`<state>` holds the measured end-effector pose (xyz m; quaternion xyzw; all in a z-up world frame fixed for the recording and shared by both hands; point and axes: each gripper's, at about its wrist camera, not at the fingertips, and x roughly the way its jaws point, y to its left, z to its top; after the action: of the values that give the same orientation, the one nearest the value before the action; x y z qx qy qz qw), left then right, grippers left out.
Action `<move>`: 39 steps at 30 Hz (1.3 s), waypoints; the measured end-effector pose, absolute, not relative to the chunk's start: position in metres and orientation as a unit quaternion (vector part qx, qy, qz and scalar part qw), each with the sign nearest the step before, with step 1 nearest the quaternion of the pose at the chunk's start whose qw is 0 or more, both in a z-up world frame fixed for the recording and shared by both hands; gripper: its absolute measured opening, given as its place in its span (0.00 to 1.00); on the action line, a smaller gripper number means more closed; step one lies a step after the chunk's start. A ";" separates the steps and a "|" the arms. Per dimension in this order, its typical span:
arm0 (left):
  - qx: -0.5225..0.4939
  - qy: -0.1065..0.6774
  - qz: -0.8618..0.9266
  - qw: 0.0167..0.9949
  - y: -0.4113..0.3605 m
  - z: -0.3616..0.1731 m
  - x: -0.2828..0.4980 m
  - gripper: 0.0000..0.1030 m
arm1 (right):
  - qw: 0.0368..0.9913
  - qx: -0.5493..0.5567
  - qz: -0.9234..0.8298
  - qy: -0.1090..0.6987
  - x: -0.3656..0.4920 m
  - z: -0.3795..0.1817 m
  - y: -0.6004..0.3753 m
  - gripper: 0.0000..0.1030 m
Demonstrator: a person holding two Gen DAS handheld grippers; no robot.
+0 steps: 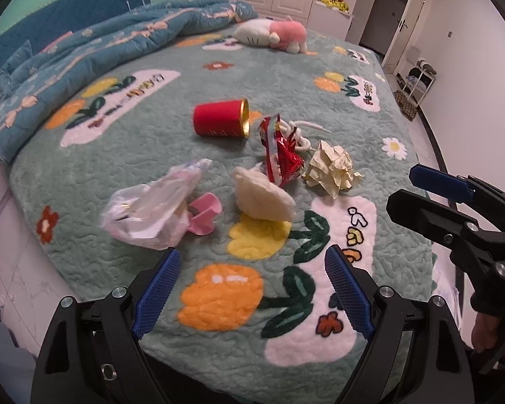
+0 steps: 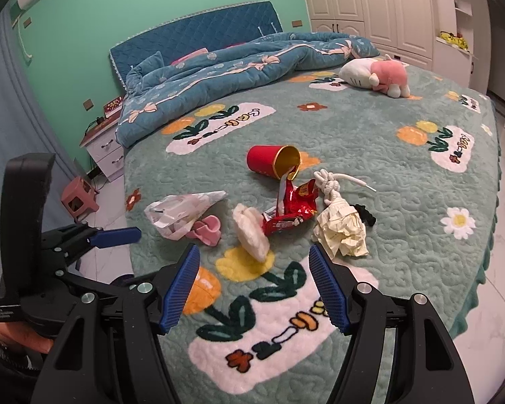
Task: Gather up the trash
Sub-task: 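Grasp the white cotton wad with the left tool while the right tool grasps crumpled paper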
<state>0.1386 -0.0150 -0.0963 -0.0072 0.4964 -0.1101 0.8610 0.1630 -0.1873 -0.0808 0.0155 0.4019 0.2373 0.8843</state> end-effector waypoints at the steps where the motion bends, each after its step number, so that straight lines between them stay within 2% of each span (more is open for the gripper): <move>1: -0.011 0.500 -0.113 0.859 -0.016 -0.099 0.142 0.84 | 0.884 0.016 0.236 0.403 0.165 -0.082 -0.189 0.66; 17: -0.016 0.549 -0.107 0.829 -0.042 -0.149 0.211 0.84 | 0.878 0.036 0.215 0.426 0.216 -0.109 -0.225 0.66; 30: -0.009 0.567 -0.108 0.817 -0.041 -0.173 0.233 0.84 | 0.866 0.048 0.210 0.451 0.243 -0.137 -0.228 0.66; 31: -0.006 0.568 -0.107 0.816 -0.041 -0.173 0.233 0.81 | 0.866 0.049 0.210 0.452 0.243 -0.137 -0.227 0.66; 33: -0.003 0.572 -0.108 0.813 -0.041 -0.175 0.233 0.59 | 0.865 0.051 0.208 0.453 0.244 -0.139 -0.229 0.66; 37: -0.004 0.580 -0.112 0.807 -0.042 -0.179 0.230 0.38 | 0.865 0.052 0.207 0.455 0.245 -0.140 -0.229 0.66; 39: 0.000 0.579 -0.110 0.808 -0.042 -0.178 0.226 0.22 | 0.865 0.051 0.207 0.455 0.245 -0.140 -0.230 0.66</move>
<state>0.2265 -0.0419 -0.1775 -0.0001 0.5788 -0.1098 0.8080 0.2445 -0.2297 -0.1404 0.0514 0.4545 0.2068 0.8649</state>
